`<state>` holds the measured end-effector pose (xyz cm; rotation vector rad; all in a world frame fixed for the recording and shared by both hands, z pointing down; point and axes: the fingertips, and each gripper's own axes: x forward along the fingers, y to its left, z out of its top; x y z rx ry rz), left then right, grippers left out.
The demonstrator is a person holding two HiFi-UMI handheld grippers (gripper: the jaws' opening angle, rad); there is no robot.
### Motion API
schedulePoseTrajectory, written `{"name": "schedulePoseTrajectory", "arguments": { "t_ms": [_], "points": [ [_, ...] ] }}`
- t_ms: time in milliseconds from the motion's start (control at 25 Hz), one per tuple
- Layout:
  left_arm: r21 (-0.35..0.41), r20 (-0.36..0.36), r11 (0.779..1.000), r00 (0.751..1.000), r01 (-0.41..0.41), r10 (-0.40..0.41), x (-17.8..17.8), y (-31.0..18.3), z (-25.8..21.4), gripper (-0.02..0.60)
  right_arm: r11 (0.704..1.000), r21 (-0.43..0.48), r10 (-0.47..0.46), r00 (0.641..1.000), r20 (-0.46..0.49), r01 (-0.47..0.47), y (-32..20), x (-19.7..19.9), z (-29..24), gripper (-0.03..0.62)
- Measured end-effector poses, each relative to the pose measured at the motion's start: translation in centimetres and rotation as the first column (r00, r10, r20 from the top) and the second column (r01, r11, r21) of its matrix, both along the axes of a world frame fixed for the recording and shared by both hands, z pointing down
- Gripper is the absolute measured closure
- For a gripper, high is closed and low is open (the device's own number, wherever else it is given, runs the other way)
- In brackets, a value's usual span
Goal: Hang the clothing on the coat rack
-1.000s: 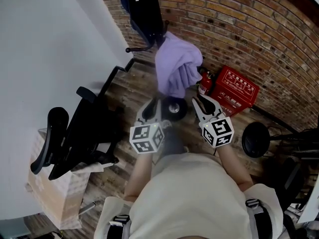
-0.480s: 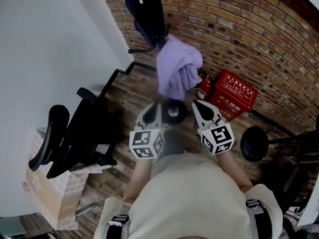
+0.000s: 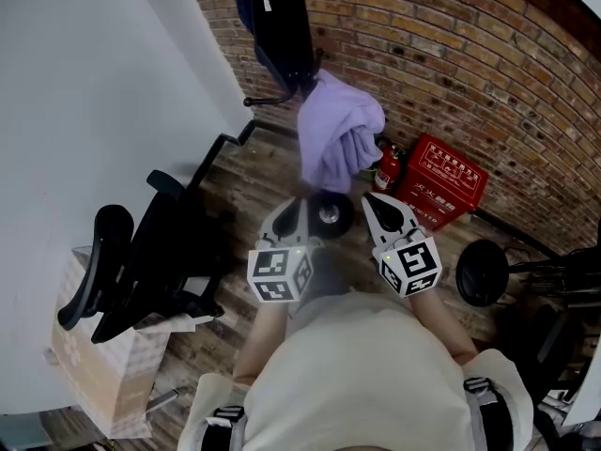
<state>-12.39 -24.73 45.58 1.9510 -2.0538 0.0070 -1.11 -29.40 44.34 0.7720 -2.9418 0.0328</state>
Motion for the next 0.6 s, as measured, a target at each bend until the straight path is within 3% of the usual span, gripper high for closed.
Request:
{"name": "schedulePoseTrajectory", "arguments": {
  "t_ms": [600],
  "points": [
    [0.003, -0.014, 0.999, 0.999, -0.037, 0.037, 0.29, -0.04, -0.72, 0.577, 1.000, 0.006, -0.002, 1.000, 0.006, 0.002, 0.13, -0.63, -0.38, 0.595]
  ]
}}
